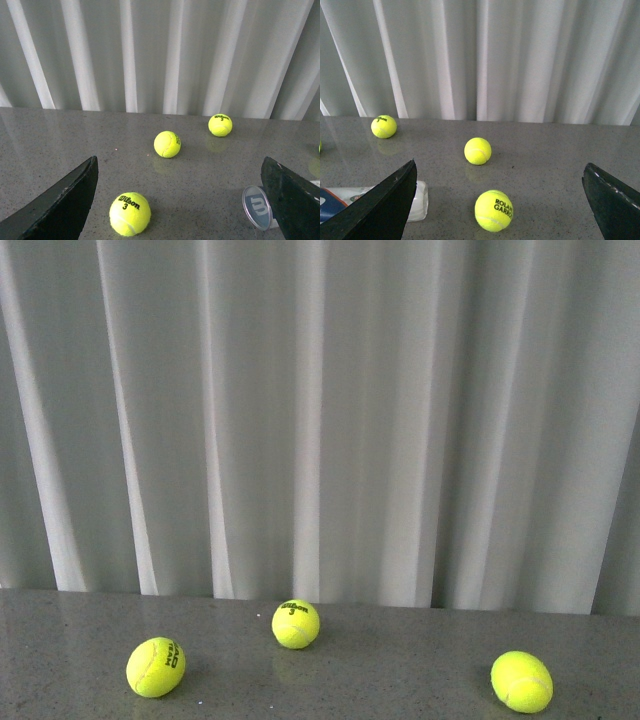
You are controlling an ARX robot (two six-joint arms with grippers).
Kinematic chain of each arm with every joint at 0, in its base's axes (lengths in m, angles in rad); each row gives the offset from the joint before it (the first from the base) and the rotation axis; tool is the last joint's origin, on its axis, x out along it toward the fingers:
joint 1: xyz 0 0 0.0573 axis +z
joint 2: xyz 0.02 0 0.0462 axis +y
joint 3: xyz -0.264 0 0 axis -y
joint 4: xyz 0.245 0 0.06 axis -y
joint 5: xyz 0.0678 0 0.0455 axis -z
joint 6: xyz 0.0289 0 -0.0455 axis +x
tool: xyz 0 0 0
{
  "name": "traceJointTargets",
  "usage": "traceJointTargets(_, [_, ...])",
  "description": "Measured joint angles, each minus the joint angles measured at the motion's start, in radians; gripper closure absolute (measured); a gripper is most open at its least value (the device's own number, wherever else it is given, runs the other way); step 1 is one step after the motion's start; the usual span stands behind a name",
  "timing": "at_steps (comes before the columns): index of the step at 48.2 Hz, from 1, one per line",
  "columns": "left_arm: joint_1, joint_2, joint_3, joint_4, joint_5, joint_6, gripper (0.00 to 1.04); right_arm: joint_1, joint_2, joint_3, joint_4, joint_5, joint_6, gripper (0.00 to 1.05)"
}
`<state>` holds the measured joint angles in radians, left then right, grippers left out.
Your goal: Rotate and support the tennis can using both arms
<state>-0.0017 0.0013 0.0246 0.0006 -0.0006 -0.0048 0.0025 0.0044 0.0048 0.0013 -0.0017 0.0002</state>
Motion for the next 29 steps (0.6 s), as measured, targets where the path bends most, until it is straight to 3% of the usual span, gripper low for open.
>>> traceJointTargets(7, [0.001,0.011,0.004,-0.013,0.001,-0.010,0.07,0.000,0.000,0.000,0.000,0.000,0.000,0.07])
traceJointTargets(10, [0.034,0.201,0.089,-0.166,0.069,-0.163,0.07,0.000,0.000,0.000,0.000,0.000,0.000,0.07])
traceJointTargets(16, [0.103,0.662,0.191,0.060,0.218,-0.306,0.07,0.000,0.000,0.000,-0.001,0.000,0.000,0.07])
traceJointTargets(21, [0.123,1.083,0.338,0.264,0.398,-0.367,0.07,0.000,-0.001,0.000,-0.001,0.000,0.000,0.07])
traceJointTargets(29, [0.122,1.436,0.468,0.346,0.510,-0.372,0.07,0.000,0.000,0.000,-0.001,0.000,0.000,0.07])
